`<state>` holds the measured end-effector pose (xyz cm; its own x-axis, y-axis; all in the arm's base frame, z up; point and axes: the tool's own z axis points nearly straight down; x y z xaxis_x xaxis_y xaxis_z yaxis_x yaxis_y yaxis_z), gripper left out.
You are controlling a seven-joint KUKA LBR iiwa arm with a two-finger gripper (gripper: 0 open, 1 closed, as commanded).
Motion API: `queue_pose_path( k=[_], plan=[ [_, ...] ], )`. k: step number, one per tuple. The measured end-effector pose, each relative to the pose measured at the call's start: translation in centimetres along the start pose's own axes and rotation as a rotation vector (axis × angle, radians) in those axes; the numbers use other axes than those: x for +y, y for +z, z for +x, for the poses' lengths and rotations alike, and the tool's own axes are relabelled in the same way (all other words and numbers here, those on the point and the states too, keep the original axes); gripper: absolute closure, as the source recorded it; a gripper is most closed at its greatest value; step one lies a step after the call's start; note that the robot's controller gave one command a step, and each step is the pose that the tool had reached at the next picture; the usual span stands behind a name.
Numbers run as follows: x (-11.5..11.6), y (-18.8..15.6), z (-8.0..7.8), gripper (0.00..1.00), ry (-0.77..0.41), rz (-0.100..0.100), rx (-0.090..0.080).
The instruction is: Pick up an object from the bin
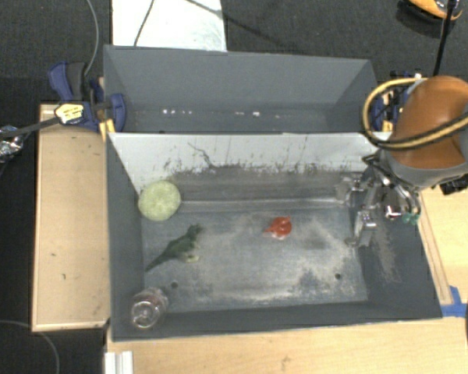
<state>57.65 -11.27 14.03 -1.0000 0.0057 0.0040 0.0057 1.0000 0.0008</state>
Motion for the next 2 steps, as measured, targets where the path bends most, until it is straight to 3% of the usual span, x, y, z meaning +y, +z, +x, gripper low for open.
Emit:
queue_pose_path(
  k=[1, 2],
  plan=[
    [0.1, -0.5, -0.2, 0.00, -0.003, 0.001, -0.007],
    [-1.9, 3.1, 0.6, 0.00, 0.244, 0.000, -0.012]
  ],
)
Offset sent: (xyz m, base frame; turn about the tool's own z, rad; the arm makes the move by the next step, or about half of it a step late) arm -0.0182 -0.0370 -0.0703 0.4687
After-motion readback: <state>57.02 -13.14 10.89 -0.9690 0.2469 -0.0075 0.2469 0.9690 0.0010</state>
